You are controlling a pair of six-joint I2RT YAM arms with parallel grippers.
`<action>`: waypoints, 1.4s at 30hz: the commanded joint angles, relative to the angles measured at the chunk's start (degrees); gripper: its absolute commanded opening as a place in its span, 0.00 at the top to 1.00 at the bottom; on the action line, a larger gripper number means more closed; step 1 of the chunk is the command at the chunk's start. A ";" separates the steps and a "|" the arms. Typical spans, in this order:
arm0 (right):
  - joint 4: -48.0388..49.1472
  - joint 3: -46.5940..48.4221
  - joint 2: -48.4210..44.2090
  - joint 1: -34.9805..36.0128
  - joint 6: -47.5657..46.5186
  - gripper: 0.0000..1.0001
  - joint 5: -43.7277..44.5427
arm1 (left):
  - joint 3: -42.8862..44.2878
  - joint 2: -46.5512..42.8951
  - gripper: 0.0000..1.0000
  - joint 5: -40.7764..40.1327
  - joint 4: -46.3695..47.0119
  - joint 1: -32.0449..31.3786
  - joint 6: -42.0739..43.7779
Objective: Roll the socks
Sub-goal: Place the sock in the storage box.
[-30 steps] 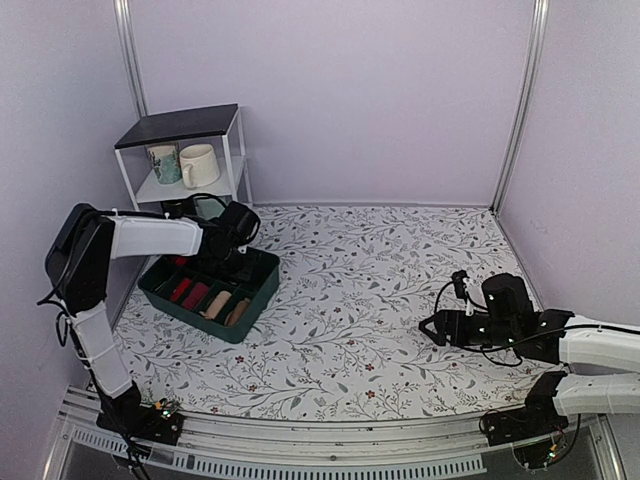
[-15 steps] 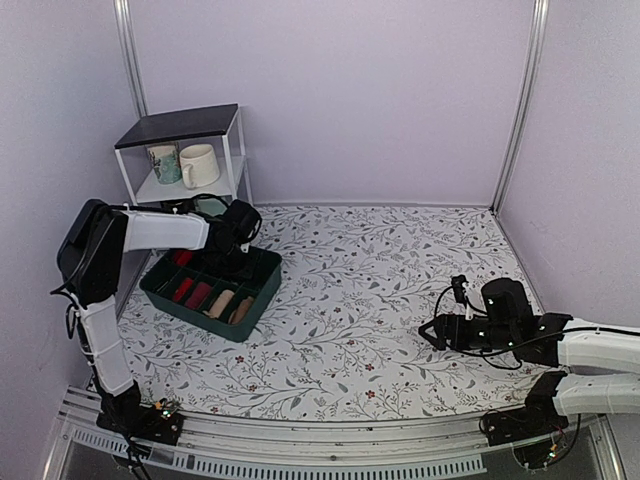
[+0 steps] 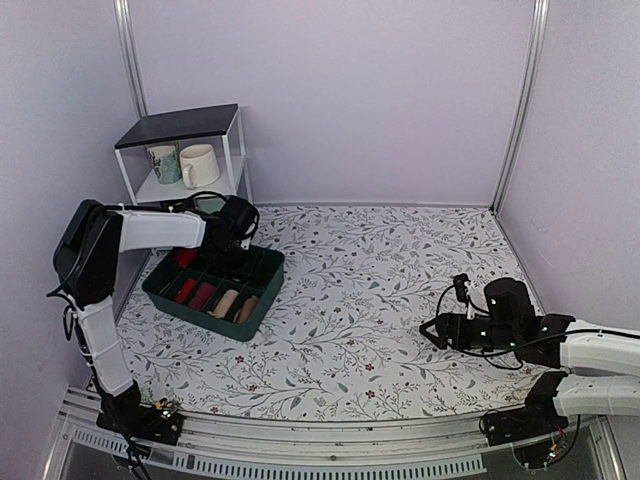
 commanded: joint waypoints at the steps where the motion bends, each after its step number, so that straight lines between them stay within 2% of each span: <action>1: 0.12 -0.21 -1.11 -0.42 0.32 0.21 0.62 | -0.65 0.11 0.49 -0.24 -1.91 -0.74 0.79; 14: -0.17 -0.12 -1.76 -0.36 0.23 0.21 0.66 | 0.27 -1.19 0.40 -1.27 -3.50 -0.72 1.44; 17: 0.07 -0.27 -1.70 -0.42 0.15 0.21 0.66 | 0.14 -1.81 0.27 -1.72 -3.48 -0.74 1.73; 19: 0.24 -0.34 -1.51 -0.42 0.10 0.21 0.66 | 0.14 -2.08 0.15 -2.19 -3.45 -0.74 1.88; 27: 1.07 -0.55 -1.08 -0.40 0.45 0.21 0.37 | 0.31 -2.96 0.11 -2.55 -3.28 -0.81 2.15; 30: 1.16 -0.55 -1.08 -0.43 0.62 0.21 0.31 | 0.60 -4.63 0.05 -2.70 -3.12 -0.86 2.23; 39: 1.78 -0.56 -0.30 -0.43 0.70 0.21 0.14 | -0.05 -12.45 0.12 -2.20 -2.06 -1.16 1.94; 41: 2.15 -0.56 0.07 -0.41 0.80 0.21 -0.03 | -0.89 -13.16 0.20 -2.38 -1.42 -1.07 1.80; 42: 2.35 -0.49 0.30 -0.40 0.73 0.21 -0.12 | -1.18 -13.21 0.29 -2.32 -1.17 -1.04 1.80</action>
